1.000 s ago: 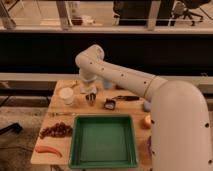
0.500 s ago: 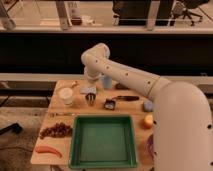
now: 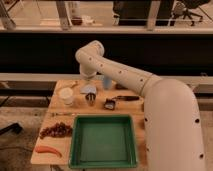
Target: Place towel in red bowl
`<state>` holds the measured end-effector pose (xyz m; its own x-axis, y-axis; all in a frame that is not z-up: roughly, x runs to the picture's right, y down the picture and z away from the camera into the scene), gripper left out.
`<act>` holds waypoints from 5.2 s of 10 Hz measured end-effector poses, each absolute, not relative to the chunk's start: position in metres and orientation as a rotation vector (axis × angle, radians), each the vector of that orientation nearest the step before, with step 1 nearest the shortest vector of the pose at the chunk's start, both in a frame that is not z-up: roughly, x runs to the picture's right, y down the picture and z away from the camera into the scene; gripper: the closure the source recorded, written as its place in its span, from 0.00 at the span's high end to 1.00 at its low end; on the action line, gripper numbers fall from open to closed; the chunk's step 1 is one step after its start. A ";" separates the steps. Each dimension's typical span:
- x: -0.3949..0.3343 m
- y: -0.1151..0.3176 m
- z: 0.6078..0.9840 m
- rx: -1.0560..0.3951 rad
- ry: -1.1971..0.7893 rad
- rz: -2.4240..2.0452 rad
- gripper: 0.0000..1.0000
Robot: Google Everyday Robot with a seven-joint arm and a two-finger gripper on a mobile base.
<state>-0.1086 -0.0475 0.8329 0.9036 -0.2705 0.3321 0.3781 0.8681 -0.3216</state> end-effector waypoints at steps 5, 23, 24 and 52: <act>-0.110 -0.041 0.856 -0.409 -0.288 -0.365 0.78; -0.108 -0.075 0.939 -0.320 -0.299 -0.475 0.80; -0.108 -0.075 0.944 -0.312 -0.300 -0.479 0.80; -0.101 -0.024 1.020 -0.482 -0.332 -0.346 0.80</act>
<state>-0.1013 -0.0237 1.0196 0.8896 -0.2430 0.3868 0.3967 0.8309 -0.3902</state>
